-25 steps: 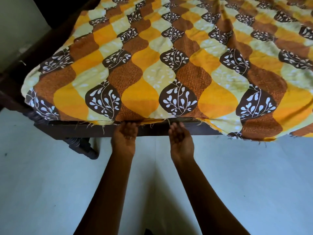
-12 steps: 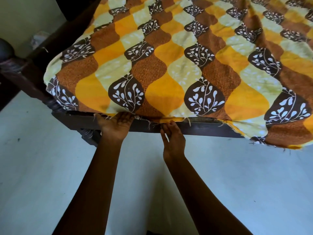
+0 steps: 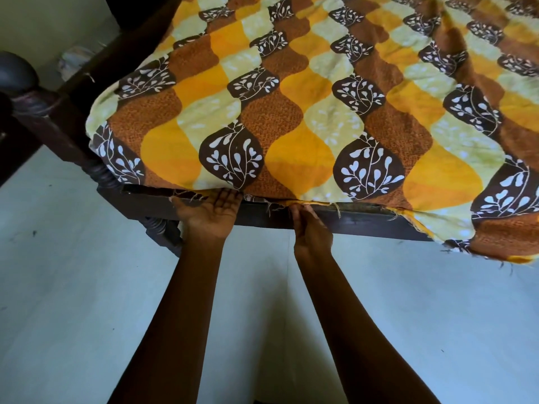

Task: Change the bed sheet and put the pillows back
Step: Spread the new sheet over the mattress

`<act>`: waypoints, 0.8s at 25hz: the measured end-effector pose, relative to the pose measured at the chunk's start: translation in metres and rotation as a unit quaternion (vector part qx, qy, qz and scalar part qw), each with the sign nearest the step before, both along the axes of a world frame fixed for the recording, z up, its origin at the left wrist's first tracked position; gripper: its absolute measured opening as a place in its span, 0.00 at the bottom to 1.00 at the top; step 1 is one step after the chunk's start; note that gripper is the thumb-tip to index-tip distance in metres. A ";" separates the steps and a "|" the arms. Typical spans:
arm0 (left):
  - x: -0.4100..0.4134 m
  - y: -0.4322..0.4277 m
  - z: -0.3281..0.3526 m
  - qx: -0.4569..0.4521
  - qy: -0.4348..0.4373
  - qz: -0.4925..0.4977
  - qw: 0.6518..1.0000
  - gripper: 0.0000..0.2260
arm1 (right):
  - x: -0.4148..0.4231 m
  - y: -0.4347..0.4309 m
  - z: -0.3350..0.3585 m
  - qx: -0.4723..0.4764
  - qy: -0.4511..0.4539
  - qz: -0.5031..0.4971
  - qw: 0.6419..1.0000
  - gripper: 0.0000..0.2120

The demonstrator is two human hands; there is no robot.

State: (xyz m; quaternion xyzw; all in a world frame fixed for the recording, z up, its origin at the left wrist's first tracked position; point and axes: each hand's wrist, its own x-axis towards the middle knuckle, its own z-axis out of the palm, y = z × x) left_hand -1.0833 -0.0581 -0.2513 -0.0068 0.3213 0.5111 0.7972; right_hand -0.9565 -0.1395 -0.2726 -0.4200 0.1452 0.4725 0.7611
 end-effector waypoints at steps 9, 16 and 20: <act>-0.002 0.000 -0.004 0.012 -0.017 0.001 1.000 0.32 | -0.009 0.035 0.023 0.090 -0.004 -0.003 0.996 0.16; -0.026 -0.012 -0.023 -0.015 0.136 0.093 0.986 0.12 | -0.032 0.003 0.010 0.062 0.016 0.099 0.993 0.12; -0.040 -0.001 -0.018 0.024 0.034 0.123 0.992 0.27 | -0.040 0.022 0.014 0.097 0.010 0.106 0.990 0.13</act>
